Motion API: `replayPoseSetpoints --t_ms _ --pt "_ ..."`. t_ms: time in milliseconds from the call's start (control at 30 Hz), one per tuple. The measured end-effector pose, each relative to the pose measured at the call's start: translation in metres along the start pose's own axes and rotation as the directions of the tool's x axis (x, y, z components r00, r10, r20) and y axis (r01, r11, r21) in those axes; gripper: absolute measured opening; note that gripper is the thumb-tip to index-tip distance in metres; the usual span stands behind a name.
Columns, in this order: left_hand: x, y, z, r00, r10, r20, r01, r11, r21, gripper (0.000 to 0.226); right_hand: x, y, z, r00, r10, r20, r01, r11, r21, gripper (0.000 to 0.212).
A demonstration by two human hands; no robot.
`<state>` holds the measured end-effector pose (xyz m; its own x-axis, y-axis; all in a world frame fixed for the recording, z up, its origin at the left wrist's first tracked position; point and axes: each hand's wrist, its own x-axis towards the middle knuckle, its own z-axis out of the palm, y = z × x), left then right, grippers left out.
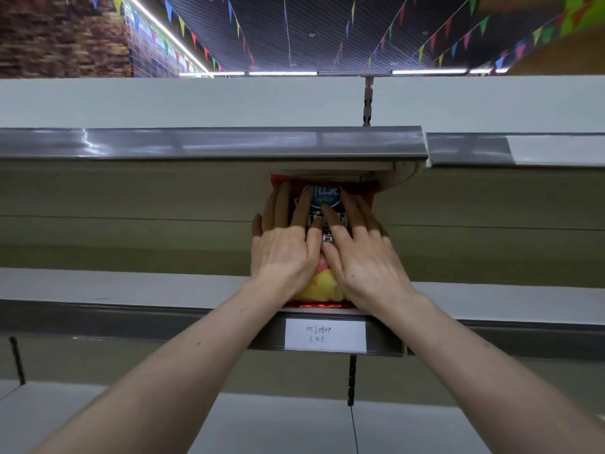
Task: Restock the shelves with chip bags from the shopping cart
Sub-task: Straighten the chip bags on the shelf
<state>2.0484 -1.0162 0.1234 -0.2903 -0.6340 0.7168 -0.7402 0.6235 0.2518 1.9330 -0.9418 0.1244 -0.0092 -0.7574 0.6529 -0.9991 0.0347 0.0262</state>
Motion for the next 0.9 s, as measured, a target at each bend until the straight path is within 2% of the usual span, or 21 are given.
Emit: replayPoseSetpoints --t_ms 133,367,500,567,633,767,900 --pt "0.0 0.0 -0.001 1.0 -0.014 0.011 0.014 1.0 0.0 0.063 0.003 0.0 0.0 0.996 -0.073 -0.046 0.071 0.996 -0.057 0.046" --pt "-0.002 0.002 -0.003 1.0 -0.023 0.01 0.023 0.997 0.069 0.059 0.004 0.002 0.005 0.989 -0.132 -0.07 0.132 0.991 -0.002 0.043" --pt "-0.008 0.01 -0.018 0.989 -0.147 0.025 0.143 0.982 0.121 0.048 0.005 0.008 0.005 0.973 -0.179 -0.144 0.181 0.983 0.005 0.039" --pt "-0.013 0.012 -0.022 0.982 -0.183 -0.039 0.185 0.979 0.079 0.058 0.004 0.007 0.004 0.949 -0.206 -0.241 0.212 0.977 0.0 0.039" --pt "-0.017 0.013 -0.027 0.973 -0.192 -0.127 0.202 0.977 0.074 0.062 0.004 0.004 0.002 0.931 -0.245 -0.27 0.258 0.966 0.017 0.044" --pt "-0.026 0.01 -0.039 0.936 -0.245 -0.254 0.283 0.951 0.125 0.043 0.004 -0.006 0.0 0.884 -0.355 -0.305 0.397 0.914 0.086 0.049" --pt "-0.045 0.014 -0.051 0.888 -0.327 -0.323 0.389 0.91 0.146 0.037 -0.005 -0.015 0.001 0.836 -0.451 -0.313 0.518 0.836 0.18 0.048"
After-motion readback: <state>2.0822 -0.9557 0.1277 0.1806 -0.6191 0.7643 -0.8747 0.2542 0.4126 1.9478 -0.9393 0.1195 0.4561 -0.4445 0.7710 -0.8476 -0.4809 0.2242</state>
